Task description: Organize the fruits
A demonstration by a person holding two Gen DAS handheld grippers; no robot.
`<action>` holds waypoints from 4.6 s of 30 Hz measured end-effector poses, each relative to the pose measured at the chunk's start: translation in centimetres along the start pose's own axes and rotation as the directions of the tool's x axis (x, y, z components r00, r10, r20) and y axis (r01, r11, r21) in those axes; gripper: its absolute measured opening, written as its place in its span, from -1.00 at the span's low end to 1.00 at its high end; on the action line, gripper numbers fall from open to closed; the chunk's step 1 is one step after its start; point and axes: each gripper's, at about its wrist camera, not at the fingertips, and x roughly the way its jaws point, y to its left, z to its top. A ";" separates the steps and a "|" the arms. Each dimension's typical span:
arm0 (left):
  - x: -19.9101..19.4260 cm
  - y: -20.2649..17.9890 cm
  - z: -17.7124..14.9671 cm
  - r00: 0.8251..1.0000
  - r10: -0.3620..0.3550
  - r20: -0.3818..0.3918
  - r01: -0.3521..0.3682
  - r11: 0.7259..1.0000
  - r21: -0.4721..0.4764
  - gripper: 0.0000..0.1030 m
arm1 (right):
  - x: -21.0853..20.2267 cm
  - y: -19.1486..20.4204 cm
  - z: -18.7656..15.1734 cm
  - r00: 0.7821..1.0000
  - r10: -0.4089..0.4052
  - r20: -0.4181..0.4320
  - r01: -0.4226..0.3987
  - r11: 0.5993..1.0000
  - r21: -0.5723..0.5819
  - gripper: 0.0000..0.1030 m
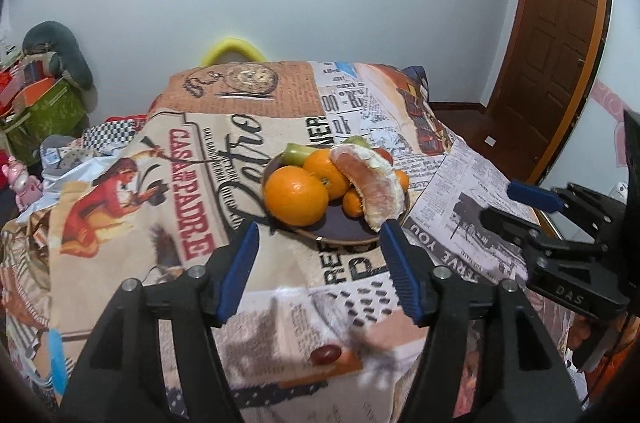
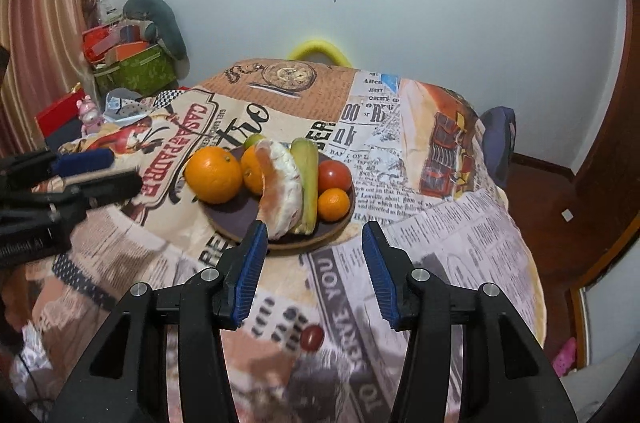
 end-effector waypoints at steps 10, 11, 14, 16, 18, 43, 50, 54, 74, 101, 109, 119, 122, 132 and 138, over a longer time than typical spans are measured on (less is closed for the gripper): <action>0.0 1.5 -4.0 0.994 0.022 -0.103 -0.023 1.000 -0.010 0.24 | -1.1 1.3 -4.3 0.996 -0.014 -0.084 0.012 1.000 -0.018 -0.11; 0.2 1.6 -4.6 0.993 0.019 -0.119 -0.020 1.000 -0.010 0.24 | -0.9 1.3 -4.9 0.995 -0.017 -0.099 0.015 1.000 -0.019 -0.11; 1.1 1.5 -5.9 0.988 0.014 -0.153 -0.016 1.000 -0.013 0.24 | -0.8 1.4 -6.2 0.992 -0.017 -0.126 0.016 1.000 -0.011 -0.11; 1.8 1.4 -6.8 0.984 0.004 -0.178 -0.008 1.000 -0.018 0.24 | -0.4 1.3 -7.0 0.989 -0.012 -0.144 0.013 1.000 0.001 -0.11; 2.4 1.2 -7.5 0.980 -0.005 -0.197 0.001 1.000 -0.022 0.24 | 0.3 1.2 -7.6 0.987 -0.010 -0.163 0.012 1.000 0.013 -0.11; 6.4 0.5 -10.2 0.953 -0.096 -0.287 0.083 0.995 -0.058 -0.45 | 6.8 -0.5 -8.3 0.973 0.035 -0.230 -0.012 0.995 0.101 -0.55; 5.8 0.2 -9.7 0.959 -0.101 -0.266 0.091 0.995 -0.049 -0.46 | 6.5 -0.3 -8.0 0.976 0.033 -0.217 -0.012 0.995 0.096 -0.66; 5.1 0.5 -8.7 0.967 -0.097 -0.236 0.088 0.995 -0.049 -0.46 | 5.6 0.1 -7.3 0.981 0.036 -0.189 -0.020 0.996 0.087 -0.66; 6.4 0.2 -2.2 0.990 -0.092 -0.109 0.089 0.996 -0.026 -0.46 | 5.2 2.0 -2.5 0.995 0.089 -0.050 -0.086 0.995 0.050 -0.66; 11.0 0.6 -0.5 0.984 -0.123 -0.128 0.115 0.991 -0.065 -0.27 | 7.4 1.8 -0.9 0.993 0.111 -0.031 -0.110 0.993 0.041 -0.66; 8.6 2.9 0.0 0.995 -0.074 -0.065 0.069 0.994 -0.082 -0.27 | 8.0 3.1 0.4 0.992 0.126 -0.018 -0.125 0.992 0.008 -0.66; 8.8 5.0 -0.4 0.995 -0.066 -0.075 0.057 0.992 -0.115 -0.27 | 10.6 5.7 1.2 0.992 0.119 -0.037 -0.120 0.992 -0.029 -0.65; 9.1 5.0 -0.7 0.995 -0.065 -0.081 0.056 0.992 -0.112 -0.27 | 11.1 5.9 1.3 0.993 0.107 -0.057 -0.109 0.994 -0.032 -0.43; 6.5 4.8 -0.2 0.998 -0.061 -0.035 0.056 0.991 -0.125 -0.27 | 7.8 4.8 1.7 0.995 0.096 0.002 -0.096 0.995 -0.012 -0.20; 1.3 3.6 1.1 0.997 -0.047 0.059 0.053 0.992 -0.111 -0.27 | 2.1 4.4 2.7 0.991 0.091 0.102 -0.092 0.996 0.001 -0.20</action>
